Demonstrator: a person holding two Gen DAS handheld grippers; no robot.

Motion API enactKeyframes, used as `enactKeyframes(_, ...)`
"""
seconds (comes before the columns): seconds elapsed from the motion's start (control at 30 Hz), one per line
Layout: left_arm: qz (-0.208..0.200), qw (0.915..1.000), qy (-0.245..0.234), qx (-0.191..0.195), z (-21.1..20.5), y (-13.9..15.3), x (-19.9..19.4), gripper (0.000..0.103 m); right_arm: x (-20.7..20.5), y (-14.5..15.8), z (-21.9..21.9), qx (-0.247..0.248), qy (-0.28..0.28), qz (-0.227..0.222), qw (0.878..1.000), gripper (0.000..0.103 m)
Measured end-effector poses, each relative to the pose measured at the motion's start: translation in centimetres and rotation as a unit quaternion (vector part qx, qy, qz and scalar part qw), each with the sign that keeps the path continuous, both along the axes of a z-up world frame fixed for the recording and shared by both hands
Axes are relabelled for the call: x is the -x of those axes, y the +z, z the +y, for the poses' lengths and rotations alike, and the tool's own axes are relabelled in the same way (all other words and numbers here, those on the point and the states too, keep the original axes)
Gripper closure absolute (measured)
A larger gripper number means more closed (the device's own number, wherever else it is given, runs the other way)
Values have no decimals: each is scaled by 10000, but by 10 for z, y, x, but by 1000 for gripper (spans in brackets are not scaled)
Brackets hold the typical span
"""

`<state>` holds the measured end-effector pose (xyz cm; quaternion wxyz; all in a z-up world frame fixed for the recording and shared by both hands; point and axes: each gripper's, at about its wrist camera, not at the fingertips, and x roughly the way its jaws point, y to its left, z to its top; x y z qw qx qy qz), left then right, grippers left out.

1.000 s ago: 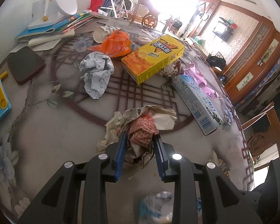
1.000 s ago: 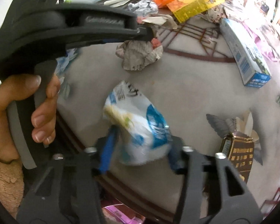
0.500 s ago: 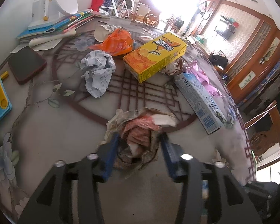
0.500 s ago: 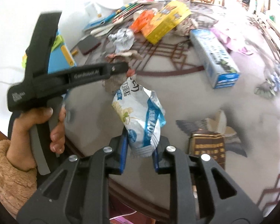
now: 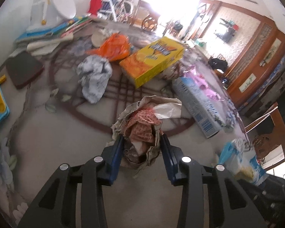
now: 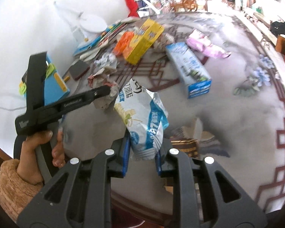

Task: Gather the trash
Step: 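Grasp the white-and-blue snack bag with the right tool while the left tool holds the wrapper, then carry wrapper and snack bag to the red bucket and open both tools over it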

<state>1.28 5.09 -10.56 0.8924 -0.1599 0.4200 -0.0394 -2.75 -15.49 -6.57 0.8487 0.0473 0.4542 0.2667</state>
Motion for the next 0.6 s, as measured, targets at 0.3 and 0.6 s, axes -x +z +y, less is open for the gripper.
enactKeyframes(0.3, -100, 9998, -135, -44, -8, 3, 0, 66, 7, 33, -48, 86, -698, -573, 9959, 81)
enactKeyframes(0.6, -26, 9993, -346, -158, -19, -5, -2, 66, 10, 40, -99, -138, -1235, -554, 9907, 81)
